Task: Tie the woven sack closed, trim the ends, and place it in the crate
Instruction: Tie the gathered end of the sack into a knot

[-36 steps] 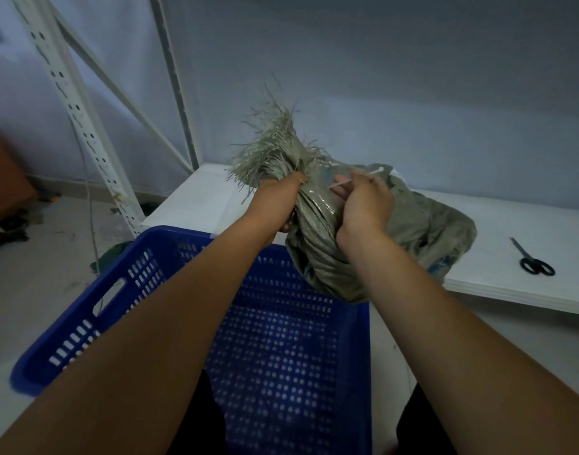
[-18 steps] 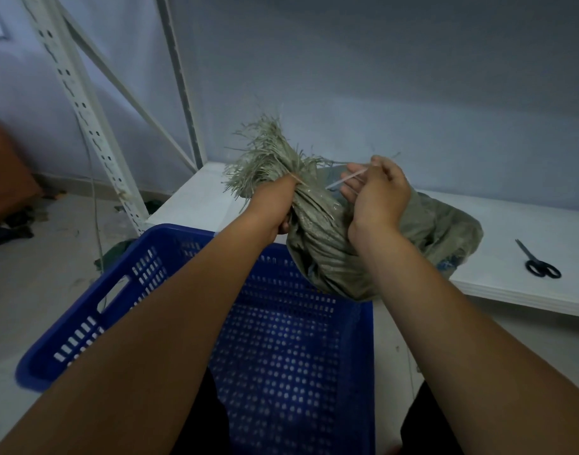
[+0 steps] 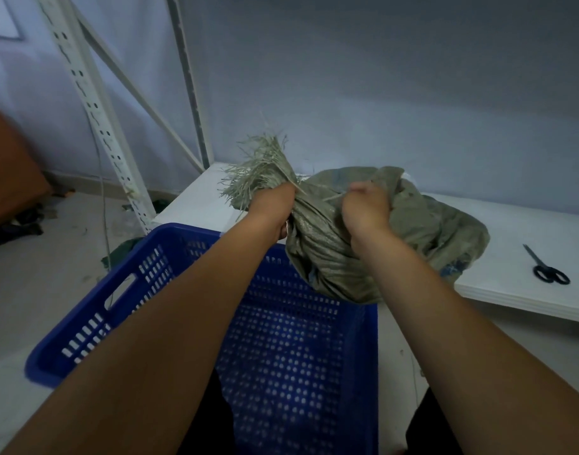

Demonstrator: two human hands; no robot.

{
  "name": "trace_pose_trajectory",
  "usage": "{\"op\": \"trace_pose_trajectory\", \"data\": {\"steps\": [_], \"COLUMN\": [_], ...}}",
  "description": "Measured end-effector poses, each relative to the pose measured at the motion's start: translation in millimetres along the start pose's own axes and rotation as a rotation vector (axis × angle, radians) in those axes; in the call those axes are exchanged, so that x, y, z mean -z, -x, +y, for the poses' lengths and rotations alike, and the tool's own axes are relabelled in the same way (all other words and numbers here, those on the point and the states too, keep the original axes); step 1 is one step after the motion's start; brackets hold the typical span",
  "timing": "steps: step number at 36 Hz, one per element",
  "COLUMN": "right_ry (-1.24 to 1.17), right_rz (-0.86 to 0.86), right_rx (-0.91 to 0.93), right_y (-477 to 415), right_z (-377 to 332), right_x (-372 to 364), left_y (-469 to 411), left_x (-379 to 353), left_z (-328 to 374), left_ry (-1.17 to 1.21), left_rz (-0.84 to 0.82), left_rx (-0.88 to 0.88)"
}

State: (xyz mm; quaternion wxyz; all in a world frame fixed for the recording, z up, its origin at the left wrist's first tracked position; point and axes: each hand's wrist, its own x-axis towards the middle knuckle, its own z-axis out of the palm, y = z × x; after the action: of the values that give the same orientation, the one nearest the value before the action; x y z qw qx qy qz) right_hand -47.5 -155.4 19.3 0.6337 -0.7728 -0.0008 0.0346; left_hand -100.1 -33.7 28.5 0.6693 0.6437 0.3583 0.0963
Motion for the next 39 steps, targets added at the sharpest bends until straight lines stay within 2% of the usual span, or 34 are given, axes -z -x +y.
{"op": "trace_pose_trajectory", "data": {"steps": [3,7,11,13,18,23,26,32,35,39], "right_ry": [0.071,0.124,-0.227,-0.341,-0.327,-0.098,-0.093,-0.093,-0.004,0.271], "right_rz": [-0.084,-0.211,-0.314,-0.289,-0.075,-0.029,-0.034,-0.044,-0.135,-0.232], "right_rx": [0.028,-0.105,-0.301,-0.319,-0.089,0.299,0.439,0.563,0.657,0.841], "right_y": [-3.4,-0.9,2.4,0.2,-8.2,-0.7,5.0,9.6,9.8,7.6], "right_z": [-0.8,-2.1,-5.2,-5.4,-2.1,3.0,4.6,4.1,7.8,17.9], "right_x": [-2.7,-1.8,6.3,6.3,3.5,-5.2,-8.8,-8.6,-8.7,-14.8], "left_y": [-1.7,-2.2,0.0,1.7,0.2,-2.9,-5.3,-5.1,-6.7,-4.0], "left_x": [-0.6,-3.7,-6.4,-7.5,-7.6,-5.3,-3.1,-1.5,-2.2,0.7], "left_z": [-1.9,-3.2,-2.3,-2.7,-3.1,-3.0,-2.0,-0.4,-0.2,2.6], "left_ry": [0.013,0.051,0.019,-0.004,-0.038,-0.048,-0.033,-0.008,0.011,0.093], "left_rz": [-0.014,-0.083,-0.123,-0.152,-0.135,-0.077,-0.065,-0.069,-0.086,-0.193], "left_rx": [-0.014,-0.142,-0.190,-0.180,-0.137,-0.083,-0.063,-0.036,-0.017,0.028]}}
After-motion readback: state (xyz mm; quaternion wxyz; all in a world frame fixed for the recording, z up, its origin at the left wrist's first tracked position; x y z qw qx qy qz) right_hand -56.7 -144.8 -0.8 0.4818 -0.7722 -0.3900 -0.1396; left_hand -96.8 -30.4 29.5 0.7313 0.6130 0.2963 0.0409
